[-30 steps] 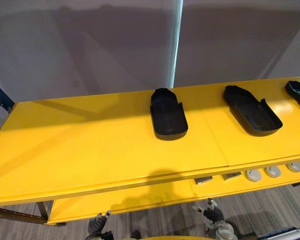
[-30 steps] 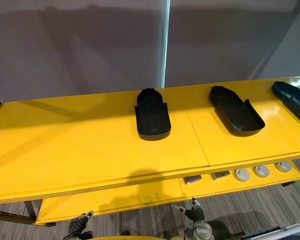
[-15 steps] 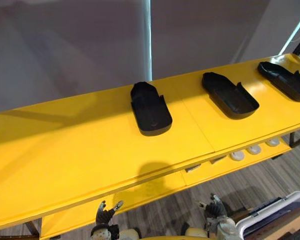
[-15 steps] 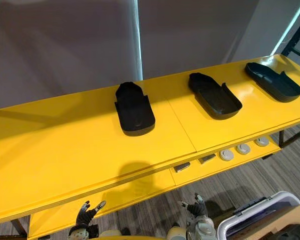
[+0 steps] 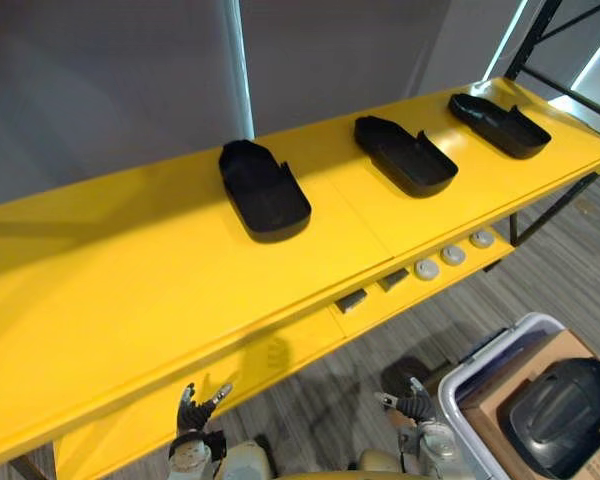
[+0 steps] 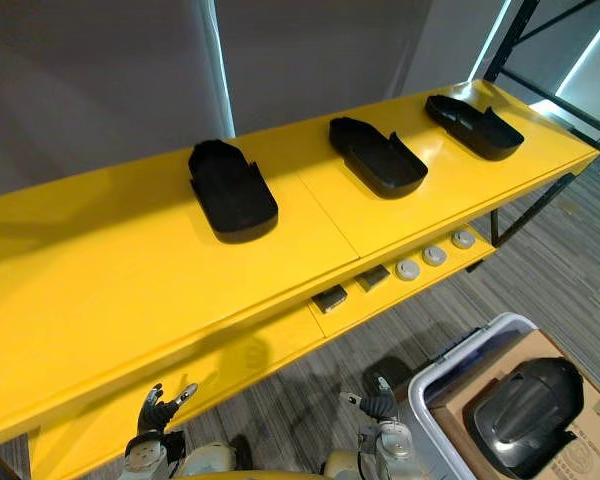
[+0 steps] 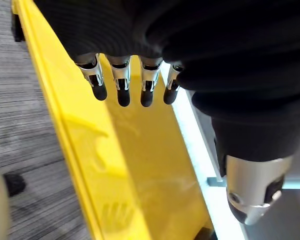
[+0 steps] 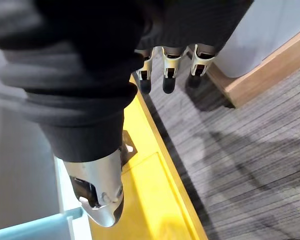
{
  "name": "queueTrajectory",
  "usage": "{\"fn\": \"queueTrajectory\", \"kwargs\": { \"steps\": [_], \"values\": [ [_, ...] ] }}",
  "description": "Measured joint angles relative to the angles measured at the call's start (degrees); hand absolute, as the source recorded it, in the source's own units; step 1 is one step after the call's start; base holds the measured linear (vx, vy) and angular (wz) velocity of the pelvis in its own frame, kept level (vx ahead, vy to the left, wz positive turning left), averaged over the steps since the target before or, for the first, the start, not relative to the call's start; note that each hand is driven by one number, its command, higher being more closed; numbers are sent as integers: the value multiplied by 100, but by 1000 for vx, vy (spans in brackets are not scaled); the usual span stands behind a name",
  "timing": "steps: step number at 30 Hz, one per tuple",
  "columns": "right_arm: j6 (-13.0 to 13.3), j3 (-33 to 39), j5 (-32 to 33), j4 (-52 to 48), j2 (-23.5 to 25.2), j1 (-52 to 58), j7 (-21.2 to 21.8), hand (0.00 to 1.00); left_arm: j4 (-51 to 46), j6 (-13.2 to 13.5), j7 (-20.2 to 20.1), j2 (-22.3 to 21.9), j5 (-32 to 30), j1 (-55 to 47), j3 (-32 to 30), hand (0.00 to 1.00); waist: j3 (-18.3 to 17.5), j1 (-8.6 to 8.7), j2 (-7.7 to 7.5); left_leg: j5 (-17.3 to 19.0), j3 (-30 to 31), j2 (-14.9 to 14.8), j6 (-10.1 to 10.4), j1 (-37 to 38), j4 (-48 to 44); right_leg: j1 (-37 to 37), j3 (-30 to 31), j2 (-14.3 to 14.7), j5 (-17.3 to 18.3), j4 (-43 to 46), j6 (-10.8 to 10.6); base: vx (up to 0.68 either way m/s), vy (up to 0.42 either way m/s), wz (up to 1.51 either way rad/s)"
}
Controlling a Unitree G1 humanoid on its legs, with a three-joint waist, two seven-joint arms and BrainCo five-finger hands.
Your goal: Walk over and take plastic housings, then place them on the shelf
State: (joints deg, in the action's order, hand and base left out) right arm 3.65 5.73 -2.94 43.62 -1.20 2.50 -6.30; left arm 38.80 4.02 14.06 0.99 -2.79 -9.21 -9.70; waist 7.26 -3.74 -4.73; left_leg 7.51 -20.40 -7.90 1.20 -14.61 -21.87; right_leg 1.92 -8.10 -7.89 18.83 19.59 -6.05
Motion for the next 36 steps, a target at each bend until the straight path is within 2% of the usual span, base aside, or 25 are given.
{"fn": "queueTrajectory", "kwargs": {
  "steps": [1,2,4,6,10,13,15,16,17,18,19,20,21,22,23,24,26,28,30,31,32,33,34,35,36],
  "values": [
    [-2,9,7,200,-187,-180,-19,0,141,-39,-2,-166,38,125,65,0,200,31,277,-121,174,-125,52,-55,19,-139,-63,191,-185,-272,201,-170,-157,5],
    [-32,15,10,309,-268,-211,-27,0,194,-47,0,-253,67,169,72,0,264,98,349,-247,309,-130,99,-6,86,-229,-135,227,-211,-317,241,-154,-151,24],
    [-33,16,12,341,-278,-57,-29,0,230,-44,3,-252,76,128,129,0,280,143,349,-376,409,-109,219,291,341,-355,-118,293,-222,-304,261,-127,-133,4],
    [-18,53,14,344,-337,-8,-65,0,237,-44,4,-231,76,142,123,0,261,159,412,-484,689,-118,359,450,632,-299,39,412,-288,-302,374,-138,-128,-37],
    [-13,163,14,419,-387,-43,-117,0,373,-43,4,-232,102,137,104,0,243,148,494,-534,940,-106,403,657,924,-69,568,512,-439,-273,423,-88,1,-73],
    [-13,177,15,435,-367,12,-121,0,487,-43,-2,-225,105,143,45,0,277,278,432,-499,853,-80,413,882,1008,-51,998,509,-529,-306,344,-49,72,-72],
    [-9,173,15,427,-344,39,-120,0,577,-43,-7,-183,107,141,-5,0,272,295,424,-347,601,-109,423,986,988,34,1348,543,-596,-327,303,-46,96,-93],
    [-10,172,15,427,-343,30,-119,0,648,-43,-12,-174,108,130,-75,0,274,293,442,-159,458,-102,457,1058,962,124,1644,592,-649,-367,254,-44,105,-146],
    [-9,169,13,427,-344,-46,-117,0,730,-47,-13,-181,108,103,-184,0,284,296,476,94,416,-52,465,1099,939,223,1732,560,-663,-468,340,-45,118,-159],
    [-9,170,14,427,-348,-87,-119,0,788,-53,-13,-185,109,88,-202,0,291,305,517,163,376,-18,455,1143,979,254,1523,448,-680,-551,368,-43,191,-177],
    [-12,164,14,430,-337,-107,-119,0,805,-82,-9,-187,119,75,-220,0,295,295,596,209,80,-130,428,1220,1013,372,860,187,-783,-553,475,-10,160,-167],
    [-26,137,14,438,-313,-114,-122,0,798,-94,-11,-104,119,90,-210,0,292,336,620,231,-337,-230,464,1282,972,518,-148,-161,-928,-416,676,20,134,-174],
    [-26,95,14,444,-318,-115,-123,0,795,-98,-9,-32,119,115,-162,0,269,358,585,267,-559,-283,470,1362,967,549,-939,-452,-1025,-309,825,66,12,-127],
    [-27,87,14,449,-314,-109,-124,0,795,-99,-10,7,119,134,-149,0,259,376,639,262,-721,-349,470,1402,946,531,-1468,-615,-1115,-264,900,144,17,-143],
    [-27,28,13,450,-298,-147,-121,0,790,-97,-12,66,117,173,-200,0,205,373,655,238,-1092,-511,491,1492,882,542,-2376,-707,-1442,-275,744,200,-15,-168],
    [-18,-20,12,440,-289,-189,-116,0,802,-99,-11,144,114,191,-199,0,195,371,701,204,-1140,-565,530,1557,863,540,-2632,-586,-1525,-399,649,176,-21,-165],
    [-9,9,12,427,-403,-211,-120,0,801,-106,-17,161,114,394,-146,0,202,481,833,199,-1221,-701,541,1739,854,539,-2336,-363,-1531,-537,479,191,-111,-109],
    [-12,20,15,427,-470,-95,-120,0,801,-96,-24,132,112,522,-48,0,207,581,906,179,-1268,-849,575,1879,681,398,-2242,-224,-1480,-586,453,223,-136,-58],
    [-6,102,75,423,-501,83,-125,0,790,-91,-37,42,114,632,113,0,220,655,924,126,-1152,-1220,538,1897,-221,27,-2132,-21,-1297,-703,438,189,-114,-40],
    [-7,110,89,426,-506,146,-127,0,792,-94,-40,14,113,638,133,0,232,665,908,58,-1025,-1290,432,1840,-529,-71,-2098,-11,-1243,-715,427,170,-115,-34],
    [-6,111,168,427,-522,266,-129,0,795,-105,-42,-45,115,620,160,0,249,679,870,-247,-723,-1405,93,1662,-1230,-296,-2010,9,-1190,-795,443,131,-103,-26],
    [-5,116,208,425,-522,311,-130,0,795,-105,-43,-59,116,598,186,0,282,669,805,-376,-544,-1441,40,1493,-1575,-401,-1951,-53,-1185,-868,453,207,-37,-47],
    [-2,150,276,422,-524,329,-135,0,794,-105,-58,-94,115,566,264,0,294,623,807,-78,-198,-1354,277,1222,-2073,-537,-1773,-57,-1178,-977,460,174,22,-56],
    [-3,237,305,434,-535,292,-151,0,793,-105,-81,-94,116,553,280,0,305,604,805,239,36,-1178,370,1024,-2225,-571,-1650,-98,-1152,-990,477,210,82,-69],
    [-2,330,335,438,-530,230,-158,0,788,-106,-82,-75,116,529,278,0,323,597,776,524,375,-816,375,744,-2200,-635,-1501,-184,-1129,-984,477,172,109,-59]
  ]
}}
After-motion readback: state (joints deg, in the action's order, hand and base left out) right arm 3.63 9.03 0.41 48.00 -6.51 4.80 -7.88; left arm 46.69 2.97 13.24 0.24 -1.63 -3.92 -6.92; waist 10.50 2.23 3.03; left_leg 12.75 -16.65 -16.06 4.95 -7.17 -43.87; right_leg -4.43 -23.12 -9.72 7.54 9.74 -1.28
